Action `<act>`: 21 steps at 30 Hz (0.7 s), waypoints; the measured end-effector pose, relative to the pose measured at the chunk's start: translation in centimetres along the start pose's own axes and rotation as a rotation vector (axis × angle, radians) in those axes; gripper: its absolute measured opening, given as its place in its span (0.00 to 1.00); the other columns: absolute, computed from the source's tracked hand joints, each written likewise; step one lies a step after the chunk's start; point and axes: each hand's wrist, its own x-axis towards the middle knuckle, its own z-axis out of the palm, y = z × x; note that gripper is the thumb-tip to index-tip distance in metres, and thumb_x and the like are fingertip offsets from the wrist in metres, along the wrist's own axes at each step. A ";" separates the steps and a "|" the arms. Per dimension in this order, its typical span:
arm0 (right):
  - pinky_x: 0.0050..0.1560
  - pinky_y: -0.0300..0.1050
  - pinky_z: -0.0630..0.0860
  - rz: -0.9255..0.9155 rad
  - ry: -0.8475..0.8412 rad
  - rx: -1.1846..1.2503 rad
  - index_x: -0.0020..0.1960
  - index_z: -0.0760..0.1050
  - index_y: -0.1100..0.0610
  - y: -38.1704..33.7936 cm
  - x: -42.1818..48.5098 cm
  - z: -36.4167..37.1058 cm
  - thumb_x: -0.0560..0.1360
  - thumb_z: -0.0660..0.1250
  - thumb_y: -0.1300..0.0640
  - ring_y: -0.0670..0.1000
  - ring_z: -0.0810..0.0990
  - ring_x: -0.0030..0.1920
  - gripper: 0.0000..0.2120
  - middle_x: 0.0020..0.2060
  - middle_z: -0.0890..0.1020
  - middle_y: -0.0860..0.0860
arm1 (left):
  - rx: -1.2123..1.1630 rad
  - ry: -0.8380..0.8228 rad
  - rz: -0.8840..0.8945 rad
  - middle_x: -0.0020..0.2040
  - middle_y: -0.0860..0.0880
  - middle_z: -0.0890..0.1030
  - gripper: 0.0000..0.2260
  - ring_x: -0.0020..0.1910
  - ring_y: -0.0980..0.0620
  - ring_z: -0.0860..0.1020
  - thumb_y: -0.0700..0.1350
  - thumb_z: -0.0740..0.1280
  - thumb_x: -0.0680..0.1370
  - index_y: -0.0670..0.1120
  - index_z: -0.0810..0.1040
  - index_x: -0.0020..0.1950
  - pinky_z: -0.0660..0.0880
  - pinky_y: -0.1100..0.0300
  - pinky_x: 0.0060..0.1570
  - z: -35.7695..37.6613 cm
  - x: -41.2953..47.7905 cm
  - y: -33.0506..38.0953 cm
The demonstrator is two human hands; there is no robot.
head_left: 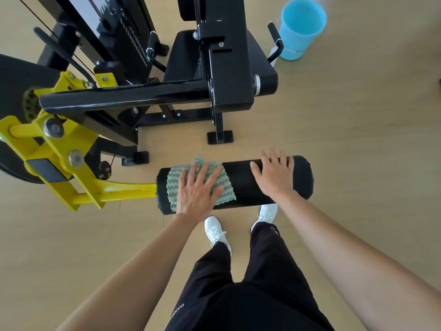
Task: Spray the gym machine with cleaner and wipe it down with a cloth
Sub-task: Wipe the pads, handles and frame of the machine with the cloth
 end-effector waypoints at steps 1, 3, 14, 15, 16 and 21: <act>0.79 0.65 0.52 0.015 -0.007 -0.012 0.78 0.66 0.52 0.1 -0.1 0.2 0.83 0.42 0.35 0.64 0.59 0.79 0.33 0.78 0.68 0.56 | 0.000 0.002 -0.058 0.84 0.48 0.57 0.28 0.83 0.40 0.51 0.66 0.42 0.84 0.60 0.48 0.84 0.46 0.38 0.81 -0.1 -0.3 -0.9; 0.79 0.66 0.52 0.021 0.022 -0.017 0.77 0.67 0.52 0.0 -0.6 0.6 0.81 0.37 0.34 0.64 0.61 0.79 0.36 0.76 0.70 0.55 | -0.025 0.014 -0.195 0.83 0.48 0.59 0.28 0.83 0.40 0.51 0.66 0.42 0.84 0.59 0.51 0.84 0.45 0.37 0.80 -0.2 -1.0 -3.1; 0.79 0.67 0.50 -0.024 0.143 0.024 0.81 0.61 0.52 0.4 -4.8 2.7 0.84 0.47 0.38 0.64 0.55 0.82 0.30 0.80 0.64 0.57 | -0.080 -0.033 -0.304 0.79 0.50 0.68 0.27 0.80 0.42 0.59 0.60 0.40 0.84 0.56 0.61 0.81 0.47 0.34 0.78 -1.2 1.3 -1.6; 0.79 0.67 0.50 -0.027 0.150 0.032 0.81 0.60 0.52 0.6 -5.1 2.9 0.84 0.48 0.38 0.64 0.54 0.82 0.31 0.80 0.63 0.57 | -0.079 -0.045 -0.243 0.80 0.51 0.67 0.28 0.81 0.43 0.59 0.60 0.39 0.84 0.55 0.60 0.81 0.48 0.35 0.78 -1.3 1.7 -0.5; 0.79 0.67 0.50 -0.028 0.160 0.040 0.82 0.59 0.52 0.7 -5.6 3.1 0.84 0.48 0.37 0.64 0.53 0.82 0.31 0.81 0.62 0.57 | -0.081 -0.052 -0.184 0.80 0.52 0.66 0.29 0.81 0.44 0.59 0.59 0.38 0.84 0.55 0.58 0.82 0.49 0.36 0.79 -1.4 2.1 0.6; 0.80 0.67 0.52 -0.043 0.198 0.056 0.84 0.56 0.51 1.4 -8.1 4.5 0.83 0.55 0.38 0.63 0.49 0.83 0.33 0.83 0.56 0.55 | -0.015 -0.057 0.057 0.83 0.52 0.59 0.27 0.83 0.44 0.56 0.60 0.41 0.86 0.54 0.51 0.84 0.51 0.37 0.80 -0.7 1.7 4.5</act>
